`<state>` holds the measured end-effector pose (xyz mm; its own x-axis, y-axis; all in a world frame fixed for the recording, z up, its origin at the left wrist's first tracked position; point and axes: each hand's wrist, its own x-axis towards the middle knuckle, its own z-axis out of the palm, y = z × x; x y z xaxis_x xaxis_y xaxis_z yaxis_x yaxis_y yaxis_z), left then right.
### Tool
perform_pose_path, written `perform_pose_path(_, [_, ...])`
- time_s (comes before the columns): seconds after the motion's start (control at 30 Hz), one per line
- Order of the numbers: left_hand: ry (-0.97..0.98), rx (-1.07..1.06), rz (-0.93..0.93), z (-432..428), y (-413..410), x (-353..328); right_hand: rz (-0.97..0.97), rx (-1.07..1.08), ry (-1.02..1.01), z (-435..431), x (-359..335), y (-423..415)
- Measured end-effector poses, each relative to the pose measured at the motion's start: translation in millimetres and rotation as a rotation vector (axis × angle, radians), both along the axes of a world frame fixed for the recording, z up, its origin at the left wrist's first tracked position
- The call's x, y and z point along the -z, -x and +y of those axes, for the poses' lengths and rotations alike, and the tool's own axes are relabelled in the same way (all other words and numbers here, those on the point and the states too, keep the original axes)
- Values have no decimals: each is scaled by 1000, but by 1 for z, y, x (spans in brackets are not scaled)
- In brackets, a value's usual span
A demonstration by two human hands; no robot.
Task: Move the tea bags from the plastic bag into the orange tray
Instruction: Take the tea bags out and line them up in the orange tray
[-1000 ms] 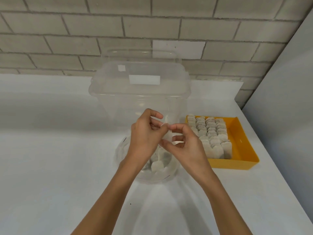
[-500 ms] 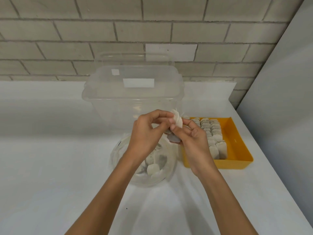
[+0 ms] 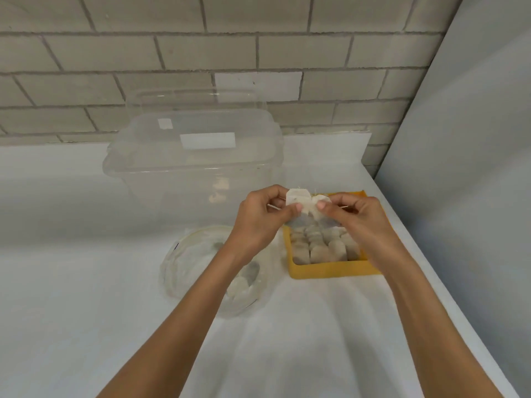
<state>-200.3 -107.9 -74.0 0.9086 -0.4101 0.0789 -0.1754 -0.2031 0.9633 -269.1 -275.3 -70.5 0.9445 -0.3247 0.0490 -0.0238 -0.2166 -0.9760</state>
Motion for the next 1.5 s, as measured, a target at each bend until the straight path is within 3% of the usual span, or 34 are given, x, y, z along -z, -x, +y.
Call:
perform_pose_path(0.1, [-3, 18, -7, -15, 1, -1, 132, 47, 247, -42, 2, 2])
perform_pose_path(0.23, [-4, 44, -36, -26, 4, 2, 413, -44, 545, -72, 12, 2])
perform_pose_path(0.47, [-13, 44, -37, -36, 6, 8, 645, -173, 740, -78, 28, -10])
perform_pose_path(1.0, [-220, 157, -40, -54, 5, 23, 747, -94, 631, -77, 48, -15])
perform_pose_path(1.17, [-256, 236, -113, -79, 1, 24, 629, -24, 517, -94, 36, -10])
perform_pose_path(1.27, [-270, 313, -23, -98, 2, 26, 558, 33, 465, -102, 24, -4])
perform_pose_path(1.5, [-541, 473, 38, -129, 1, 51, 499, 92, 442, -105, 18, 8])
